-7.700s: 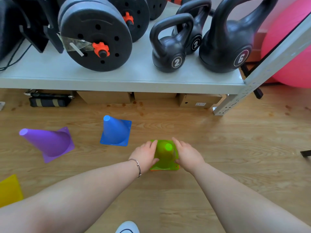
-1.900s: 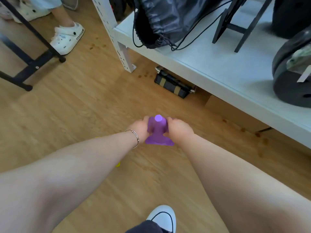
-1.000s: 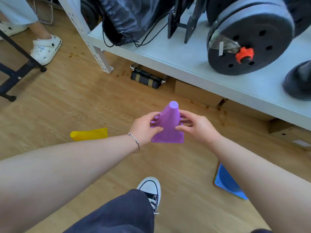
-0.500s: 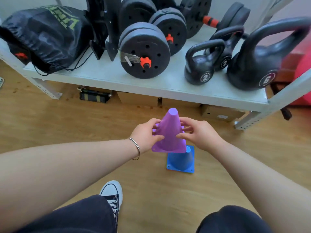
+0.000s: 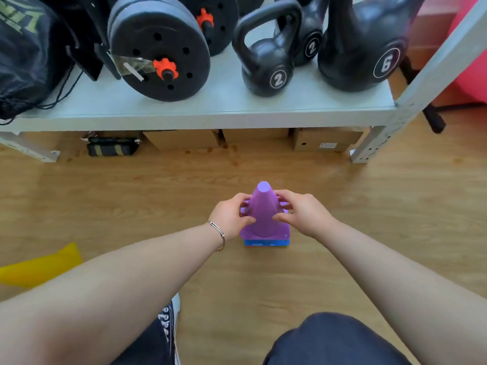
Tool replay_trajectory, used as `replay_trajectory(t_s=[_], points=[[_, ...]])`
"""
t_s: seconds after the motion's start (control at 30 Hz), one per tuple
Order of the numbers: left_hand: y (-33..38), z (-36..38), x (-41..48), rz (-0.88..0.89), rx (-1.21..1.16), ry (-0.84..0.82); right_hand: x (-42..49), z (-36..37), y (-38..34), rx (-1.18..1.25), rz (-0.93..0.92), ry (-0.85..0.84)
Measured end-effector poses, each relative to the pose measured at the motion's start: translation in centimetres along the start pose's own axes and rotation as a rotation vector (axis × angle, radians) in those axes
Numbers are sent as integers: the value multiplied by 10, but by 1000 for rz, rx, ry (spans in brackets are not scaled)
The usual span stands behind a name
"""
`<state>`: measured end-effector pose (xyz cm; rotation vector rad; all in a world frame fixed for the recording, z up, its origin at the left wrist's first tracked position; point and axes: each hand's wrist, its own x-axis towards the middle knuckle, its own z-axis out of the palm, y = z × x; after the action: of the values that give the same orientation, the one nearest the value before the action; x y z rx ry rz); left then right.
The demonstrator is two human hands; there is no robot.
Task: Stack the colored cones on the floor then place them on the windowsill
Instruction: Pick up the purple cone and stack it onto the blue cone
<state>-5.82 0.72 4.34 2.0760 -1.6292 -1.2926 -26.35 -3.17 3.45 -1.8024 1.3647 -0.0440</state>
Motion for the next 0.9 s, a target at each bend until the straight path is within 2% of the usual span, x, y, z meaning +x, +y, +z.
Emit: replay_trajectory(t_s=[0.3,0.9], points=[[-32,40,19,-18,58,-9,16,37,34,-68,26,-20],[-44,48,29,12,49,14,15,41,39,-59,27,6]])
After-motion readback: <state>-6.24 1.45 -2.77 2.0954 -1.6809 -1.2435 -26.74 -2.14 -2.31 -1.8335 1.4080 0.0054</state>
